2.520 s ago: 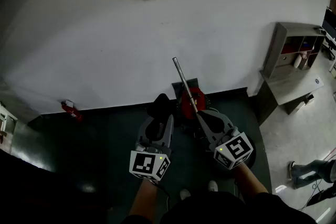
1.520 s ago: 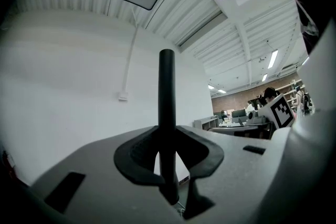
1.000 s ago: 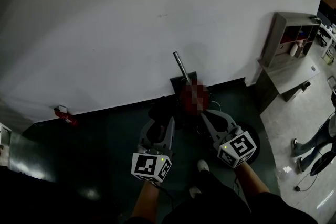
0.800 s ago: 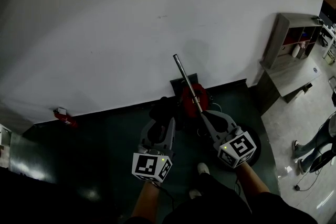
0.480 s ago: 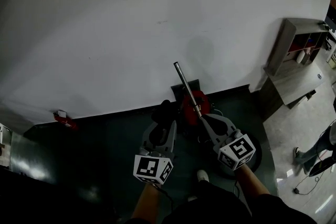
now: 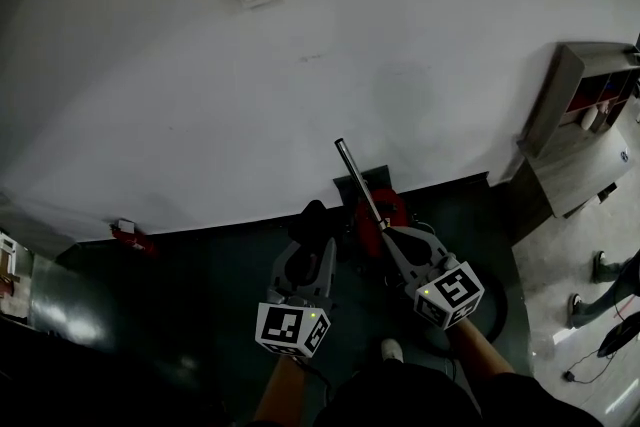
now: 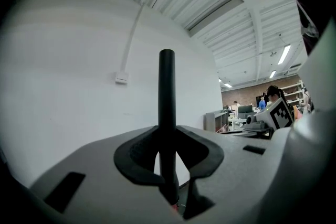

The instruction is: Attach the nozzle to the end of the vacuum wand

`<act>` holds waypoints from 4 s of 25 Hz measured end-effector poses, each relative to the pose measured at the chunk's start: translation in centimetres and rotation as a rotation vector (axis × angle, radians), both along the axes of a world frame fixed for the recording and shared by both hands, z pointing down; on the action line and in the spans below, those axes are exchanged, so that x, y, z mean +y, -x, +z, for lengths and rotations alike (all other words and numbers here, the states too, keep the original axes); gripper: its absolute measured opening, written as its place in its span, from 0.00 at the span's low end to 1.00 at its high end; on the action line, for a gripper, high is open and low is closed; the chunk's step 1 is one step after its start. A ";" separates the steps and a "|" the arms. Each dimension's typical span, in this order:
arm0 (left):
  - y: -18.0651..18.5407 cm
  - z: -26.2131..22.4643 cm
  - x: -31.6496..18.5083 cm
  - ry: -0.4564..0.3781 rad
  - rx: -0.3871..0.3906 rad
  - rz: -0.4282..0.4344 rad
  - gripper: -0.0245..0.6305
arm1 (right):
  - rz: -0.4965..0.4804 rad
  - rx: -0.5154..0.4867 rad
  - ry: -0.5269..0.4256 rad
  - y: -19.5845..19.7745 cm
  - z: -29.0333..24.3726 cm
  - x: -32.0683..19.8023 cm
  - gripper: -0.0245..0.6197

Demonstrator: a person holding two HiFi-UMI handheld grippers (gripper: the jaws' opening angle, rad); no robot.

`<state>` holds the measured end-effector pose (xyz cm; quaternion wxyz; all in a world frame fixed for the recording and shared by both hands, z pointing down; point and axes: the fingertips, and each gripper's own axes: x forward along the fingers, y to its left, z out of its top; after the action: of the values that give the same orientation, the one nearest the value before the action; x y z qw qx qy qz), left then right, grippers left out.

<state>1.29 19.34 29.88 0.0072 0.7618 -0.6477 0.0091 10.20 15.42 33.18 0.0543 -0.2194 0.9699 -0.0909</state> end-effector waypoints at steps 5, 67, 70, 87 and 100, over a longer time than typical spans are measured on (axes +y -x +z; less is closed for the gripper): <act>0.8 -0.1 -2.0 0.001 -0.003 -0.011 0.17 | -0.011 -0.002 0.016 0.6 0.6 -1.9 0.06; 19.9 5.6 -31.3 0.029 0.217 0.107 0.17 | 0.062 0.452 0.130 19.6 19.3 -28.7 0.25; 20.2 5.9 -32.1 0.027 0.216 0.100 0.17 | 0.066 0.483 0.136 20.4 21.3 -29.9 0.28; 20.4 7.0 -34.6 0.044 0.252 0.131 0.17 | 0.063 0.538 0.162 21.7 25.9 -31.6 0.29; 18.6 8.7 -36.8 0.126 0.351 0.244 0.17 | 0.070 0.509 0.142 20.9 25.1 -30.6 0.27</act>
<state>-17.33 -17.42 38.62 0.1663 0.8224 -0.5378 -0.0821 -10.69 -15.14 58.27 -0.2040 -0.2721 0.9352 -0.0988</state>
